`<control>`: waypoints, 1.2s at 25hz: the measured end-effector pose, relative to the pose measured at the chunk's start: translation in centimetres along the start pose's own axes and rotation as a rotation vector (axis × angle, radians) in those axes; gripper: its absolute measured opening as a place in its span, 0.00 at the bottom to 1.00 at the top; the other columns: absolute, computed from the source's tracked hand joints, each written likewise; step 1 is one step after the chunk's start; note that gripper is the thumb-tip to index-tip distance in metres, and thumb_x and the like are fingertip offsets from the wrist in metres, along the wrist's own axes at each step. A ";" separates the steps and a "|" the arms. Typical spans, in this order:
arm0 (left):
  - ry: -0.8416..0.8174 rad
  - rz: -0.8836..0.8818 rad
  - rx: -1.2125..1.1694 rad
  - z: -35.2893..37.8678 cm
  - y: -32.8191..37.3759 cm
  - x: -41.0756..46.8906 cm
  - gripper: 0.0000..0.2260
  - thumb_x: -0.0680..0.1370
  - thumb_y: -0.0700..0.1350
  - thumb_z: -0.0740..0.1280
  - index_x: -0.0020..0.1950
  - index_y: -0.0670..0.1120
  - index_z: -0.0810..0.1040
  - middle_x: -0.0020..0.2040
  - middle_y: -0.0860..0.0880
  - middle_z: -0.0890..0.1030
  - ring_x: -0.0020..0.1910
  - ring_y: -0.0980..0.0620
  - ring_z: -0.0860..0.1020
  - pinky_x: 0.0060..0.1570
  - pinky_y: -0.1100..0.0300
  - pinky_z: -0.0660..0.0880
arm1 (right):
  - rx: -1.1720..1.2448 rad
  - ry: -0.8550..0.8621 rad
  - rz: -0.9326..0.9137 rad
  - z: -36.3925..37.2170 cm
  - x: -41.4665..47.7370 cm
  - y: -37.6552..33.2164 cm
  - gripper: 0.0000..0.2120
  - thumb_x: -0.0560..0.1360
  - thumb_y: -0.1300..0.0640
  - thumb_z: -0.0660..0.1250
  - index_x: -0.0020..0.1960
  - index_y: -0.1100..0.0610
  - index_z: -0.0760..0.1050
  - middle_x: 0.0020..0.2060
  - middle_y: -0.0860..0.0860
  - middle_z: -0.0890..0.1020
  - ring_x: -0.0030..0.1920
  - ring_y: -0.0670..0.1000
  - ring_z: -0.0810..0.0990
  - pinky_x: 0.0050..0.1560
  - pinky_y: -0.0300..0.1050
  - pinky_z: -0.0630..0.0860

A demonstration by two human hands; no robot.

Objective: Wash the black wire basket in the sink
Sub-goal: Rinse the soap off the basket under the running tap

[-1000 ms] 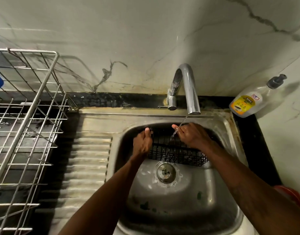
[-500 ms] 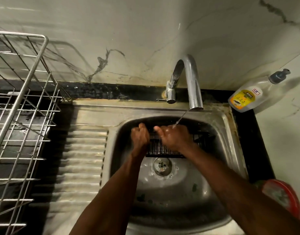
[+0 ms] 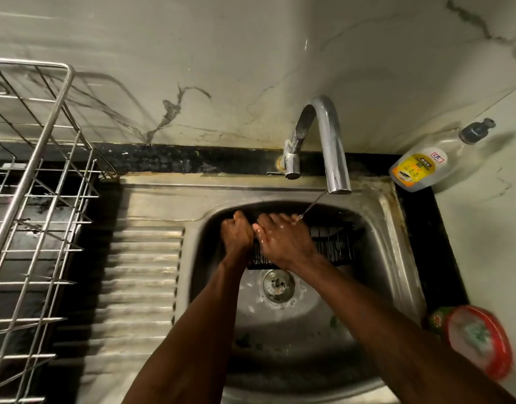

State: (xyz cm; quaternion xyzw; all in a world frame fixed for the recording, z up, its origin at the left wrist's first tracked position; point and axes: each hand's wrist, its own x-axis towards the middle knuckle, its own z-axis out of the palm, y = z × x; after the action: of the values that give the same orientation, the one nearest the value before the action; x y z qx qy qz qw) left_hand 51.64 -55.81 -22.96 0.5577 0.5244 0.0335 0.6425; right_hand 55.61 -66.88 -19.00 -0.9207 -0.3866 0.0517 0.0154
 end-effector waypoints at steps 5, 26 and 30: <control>0.078 0.031 0.007 0.6 0.9 -0.2 0.20 0.84 0.44 0.59 0.31 0.45 0.70 0.28 0.51 0.70 0.26 0.54 0.68 0.25 0.63 0.65 | -0.063 0.039 0.352 -1.1 -3.5 9.2 0.40 0.83 0.36 0.37 0.35 0.56 0.80 0.26 0.51 0.79 0.29 0.53 0.80 0.38 0.43 0.72; 0.061 0.350 0.220 -2.9 -0.4 -0.5 0.19 0.85 0.46 0.57 0.40 0.37 0.76 0.34 0.43 0.75 0.33 0.50 0.77 0.38 0.56 0.77 | -0.188 0.034 0.258 -4.9 -1.3 5.6 0.30 0.82 0.43 0.50 0.27 0.55 0.70 0.22 0.49 0.69 0.23 0.52 0.70 0.29 0.42 0.62; 0.067 0.912 0.725 0.3 1.8 -4.7 0.26 0.86 0.51 0.51 0.38 0.45 0.82 0.31 0.49 0.82 0.29 0.50 0.78 0.42 0.54 0.76 | -0.171 0.024 0.241 -7.1 -0.7 2.9 0.25 0.83 0.48 0.54 0.33 0.56 0.77 0.27 0.51 0.74 0.29 0.53 0.74 0.35 0.43 0.72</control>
State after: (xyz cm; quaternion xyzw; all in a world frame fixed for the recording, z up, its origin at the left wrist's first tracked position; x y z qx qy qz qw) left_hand 50.69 -58.33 -18.68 0.9101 0.2295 0.1426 0.3141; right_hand 57.92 -69.30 -12.13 -0.9589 -0.2761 0.0089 -0.0645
